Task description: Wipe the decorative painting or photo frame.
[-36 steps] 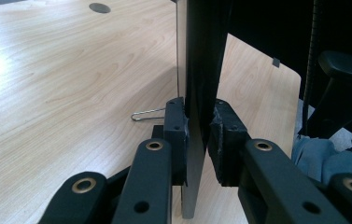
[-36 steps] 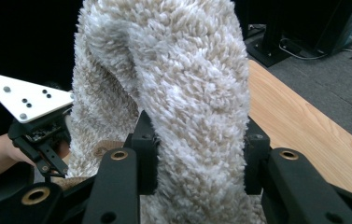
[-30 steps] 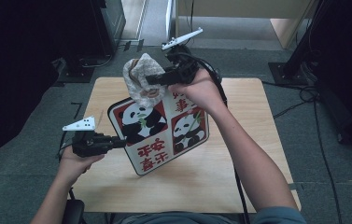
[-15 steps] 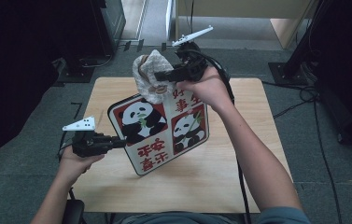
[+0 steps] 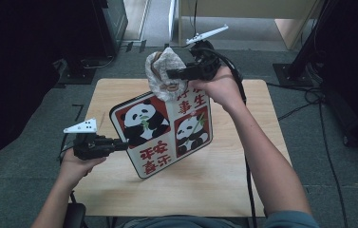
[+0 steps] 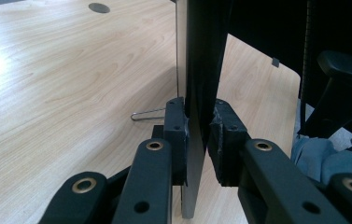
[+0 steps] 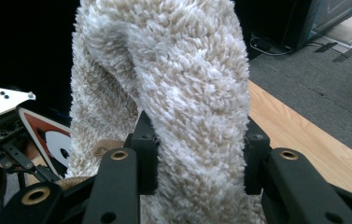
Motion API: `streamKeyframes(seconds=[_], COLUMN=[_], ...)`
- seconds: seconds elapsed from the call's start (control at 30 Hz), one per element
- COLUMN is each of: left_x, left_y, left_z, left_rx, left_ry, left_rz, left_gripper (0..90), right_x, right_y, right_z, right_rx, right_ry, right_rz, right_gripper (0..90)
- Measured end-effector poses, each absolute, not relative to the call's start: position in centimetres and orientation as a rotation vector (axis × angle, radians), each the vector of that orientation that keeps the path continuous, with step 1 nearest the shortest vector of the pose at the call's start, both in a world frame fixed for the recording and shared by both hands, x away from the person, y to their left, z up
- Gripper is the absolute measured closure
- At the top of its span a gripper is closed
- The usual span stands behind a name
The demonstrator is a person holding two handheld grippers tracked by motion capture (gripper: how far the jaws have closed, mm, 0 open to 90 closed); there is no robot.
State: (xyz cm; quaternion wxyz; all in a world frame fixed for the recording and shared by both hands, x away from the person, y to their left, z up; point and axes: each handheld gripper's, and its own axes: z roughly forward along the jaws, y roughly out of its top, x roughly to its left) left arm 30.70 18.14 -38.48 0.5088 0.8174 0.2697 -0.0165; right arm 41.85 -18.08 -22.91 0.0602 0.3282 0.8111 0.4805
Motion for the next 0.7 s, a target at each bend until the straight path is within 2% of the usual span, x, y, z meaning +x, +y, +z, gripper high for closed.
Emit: streamKeyframes(seconds=[0.7], left_x=[30.7], left_y=[18.2], left_z=[-38.5], left_rx=[1.971], left_ry=[0.648], left_rz=[-0.042], left_gripper=[78.9], right_x=[42.3], right_y=[-20.7], right_z=[-22.8], right_rx=[1.073], right_ry=[2.401], right_rz=[1.428], right_gripper=[60.7])
